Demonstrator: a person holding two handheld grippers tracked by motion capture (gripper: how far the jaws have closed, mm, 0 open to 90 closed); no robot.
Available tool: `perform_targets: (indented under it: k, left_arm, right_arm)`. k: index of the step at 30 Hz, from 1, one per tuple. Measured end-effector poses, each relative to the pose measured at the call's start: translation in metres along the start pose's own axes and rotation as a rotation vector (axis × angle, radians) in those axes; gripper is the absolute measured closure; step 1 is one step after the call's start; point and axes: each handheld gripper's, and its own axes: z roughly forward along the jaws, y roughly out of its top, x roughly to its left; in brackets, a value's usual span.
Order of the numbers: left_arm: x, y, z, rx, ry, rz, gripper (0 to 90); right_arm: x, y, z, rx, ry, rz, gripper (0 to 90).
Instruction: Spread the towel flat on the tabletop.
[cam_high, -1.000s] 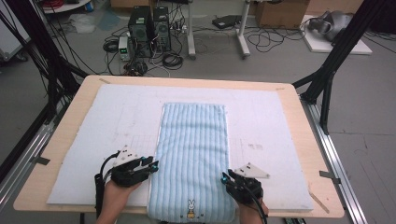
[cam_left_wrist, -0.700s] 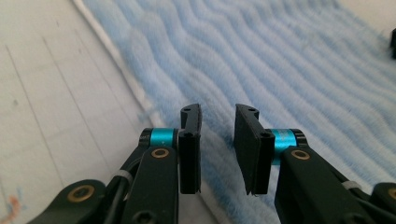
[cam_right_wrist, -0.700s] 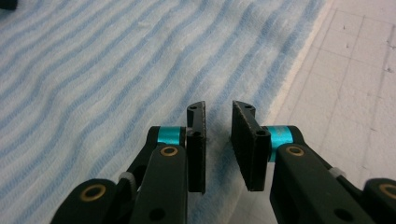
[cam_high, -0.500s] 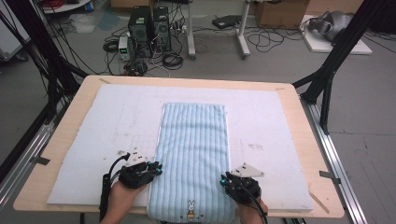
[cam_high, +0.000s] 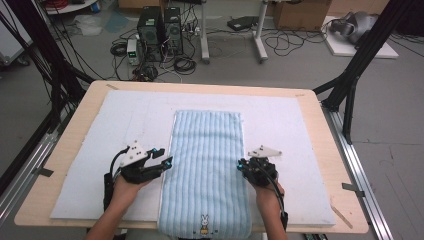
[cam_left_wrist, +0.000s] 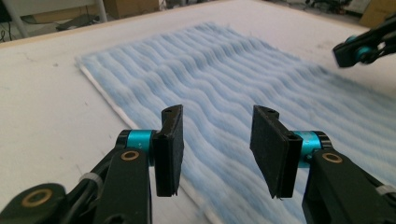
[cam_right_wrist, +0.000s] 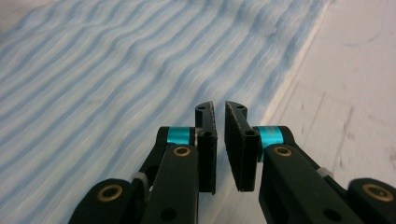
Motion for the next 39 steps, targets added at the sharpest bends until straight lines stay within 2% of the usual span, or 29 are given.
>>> perform_targets:
  k: [2,3,4,7,9,12,14,16,17,18,19,23,26,30,33,39]
  left_arm:
    - [0.008,0.003,0.002,-0.005,0.012,-0.048,51.9]
    - [0.012,0.005,0.004,0.018,0.014,-0.068,50.8]
    - [0.015,0.007,0.004,0.03,0.014,-0.081,50.3]
    - [0.023,0.013,0.004,0.007,-0.003,-0.099,46.0]
    - [0.029,0.016,0.005,0.031,-0.019,-0.124,38.1]
    - [0.036,0.018,0.004,0.039,-0.041,-0.166,27.4]
    - [0.038,0.02,0.001,0.032,-0.046,-0.168,23.8]
    - [0.042,0.023,-0.003,0.02,-0.069,-0.162,23.7]
    - [0.043,0.023,-0.005,0.014,-0.08,-0.167,23.7]
    - [0.045,0.025,-0.007,0.028,-0.076,-0.154,23.6]
    - [0.046,0.025,-0.009,0.023,-0.076,-0.151,23.4]
    - [0.049,0.026,-0.017,0.013,-0.047,-0.146,22.8]
    - [0.049,0.025,-0.02,0.006,-0.028,-0.136,23.2]
    - [0.05,0.024,-0.024,-0.012,-0.016,-0.132,23.5]
    - [0.051,0.024,-0.025,-0.022,-0.006,-0.145,23.6]
    - [0.048,0.024,-0.023,0.01,0.01,-0.127,23.7]
  right_arm:
    - [-0.004,0.008,0.013,0.021,-0.014,-0.006,82.2]
    - [-0.006,0.011,0.019,0.031,-0.01,-0.003,82.0]
    - [-0.007,0.013,0.023,0.043,-0.009,-0.002,81.9]
    - [-0.011,0.014,0.034,0.088,-0.033,-0.026,81.2]
    - [-0.015,0.015,0.033,0.083,-0.031,-0.006,78.5]
    - [-0.02,0.015,0.028,0.058,-0.013,-0.007,72.7]
    - [-0.022,0.016,0.019,0.012,0.026,0.005,67.5]
    - [-0.025,0.017,0.008,-0.015,0.029,0.002,60.0]
    - [-0.028,0.017,0.002,-0.029,0.026,0.005,53.2]
    - [-0.031,0.016,-0.003,-0.04,0.023,0.009,46.9]
    - [-0.035,0.016,-0.007,-0.047,0.029,0.016,41.0]
    - [-0.051,0.01,-0.021,-0.034,0.024,-0.035,22.2]
    - [-0.06,0.004,-0.031,-0.063,0.027,-0.015,11.3]
    - [-0.064,0.0,-0.041,-0.099,0.014,0.003,10.9]
    - [-0.063,0.001,-0.044,-0.118,0.006,0.003,10.9]
    - [-0.063,0.001,-0.042,-0.132,0.007,0.017,10.9]
